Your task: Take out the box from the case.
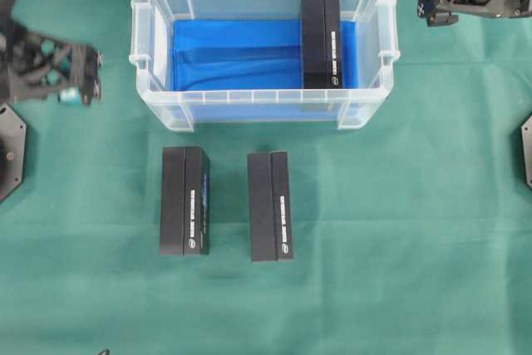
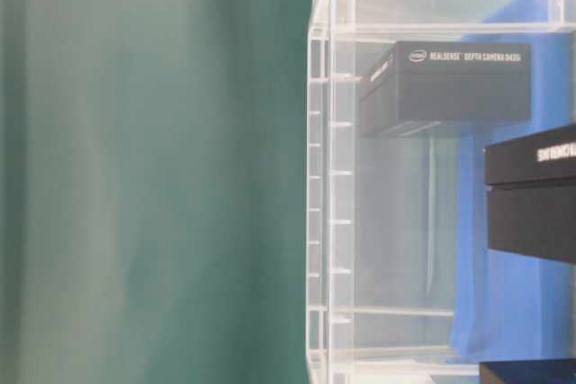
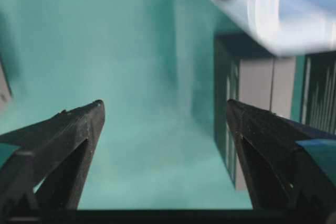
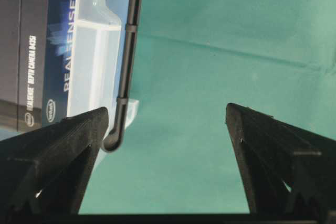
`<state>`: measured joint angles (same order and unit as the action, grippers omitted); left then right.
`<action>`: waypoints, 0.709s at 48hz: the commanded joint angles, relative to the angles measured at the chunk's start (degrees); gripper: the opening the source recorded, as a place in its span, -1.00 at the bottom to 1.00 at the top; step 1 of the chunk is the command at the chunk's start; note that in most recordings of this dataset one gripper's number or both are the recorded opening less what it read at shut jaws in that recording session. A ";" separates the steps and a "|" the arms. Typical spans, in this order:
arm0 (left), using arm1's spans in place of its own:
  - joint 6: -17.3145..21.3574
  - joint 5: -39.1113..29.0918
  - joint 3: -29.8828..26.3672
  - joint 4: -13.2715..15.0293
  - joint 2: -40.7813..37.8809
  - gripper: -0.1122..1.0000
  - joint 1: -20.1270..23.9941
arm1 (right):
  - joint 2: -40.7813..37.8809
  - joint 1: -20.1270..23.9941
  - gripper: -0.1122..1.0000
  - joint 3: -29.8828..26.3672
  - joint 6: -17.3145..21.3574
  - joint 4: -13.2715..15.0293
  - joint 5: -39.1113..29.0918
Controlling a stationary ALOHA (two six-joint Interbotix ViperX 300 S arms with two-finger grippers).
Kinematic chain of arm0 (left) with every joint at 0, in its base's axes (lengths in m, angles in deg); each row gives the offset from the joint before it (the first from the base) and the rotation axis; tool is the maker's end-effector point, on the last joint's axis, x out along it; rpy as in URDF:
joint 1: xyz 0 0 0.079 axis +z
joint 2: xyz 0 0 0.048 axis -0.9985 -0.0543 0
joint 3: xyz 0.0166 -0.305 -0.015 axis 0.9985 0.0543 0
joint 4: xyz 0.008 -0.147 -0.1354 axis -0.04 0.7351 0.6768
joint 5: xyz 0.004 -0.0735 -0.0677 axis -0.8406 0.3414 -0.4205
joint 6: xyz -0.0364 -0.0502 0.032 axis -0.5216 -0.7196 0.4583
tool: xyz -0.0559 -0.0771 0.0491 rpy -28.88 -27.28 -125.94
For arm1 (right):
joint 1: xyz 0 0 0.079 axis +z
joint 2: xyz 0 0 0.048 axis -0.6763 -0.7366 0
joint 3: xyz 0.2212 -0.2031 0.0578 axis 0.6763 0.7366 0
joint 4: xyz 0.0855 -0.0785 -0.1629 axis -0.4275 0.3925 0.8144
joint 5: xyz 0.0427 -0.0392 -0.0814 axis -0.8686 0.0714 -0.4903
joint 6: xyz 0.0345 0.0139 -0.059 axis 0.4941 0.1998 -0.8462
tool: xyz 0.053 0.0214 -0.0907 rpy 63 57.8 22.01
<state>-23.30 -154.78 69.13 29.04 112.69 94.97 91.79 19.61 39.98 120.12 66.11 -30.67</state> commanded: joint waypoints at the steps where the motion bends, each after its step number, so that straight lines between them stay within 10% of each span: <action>1: 4.13 -0.09 -1.67 0.00 0.44 0.89 5.71 | 0.88 0.09 0.85 -1.49 0.09 0.09 0.09; 14: 13.97 0.26 -2.90 0.35 -0.79 0.89 16.61 | 0.88 0.09 0.85 -1.41 0.09 0.09 -0.97; 34: 18.11 0.26 -4.75 1.05 -2.99 0.89 18.28 | 0.88 0.09 0.85 -1.49 0.18 0.09 -1.05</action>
<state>-5.20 -154.70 65.79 30.00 109.44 112.99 91.79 19.61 39.98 120.20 66.11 -31.72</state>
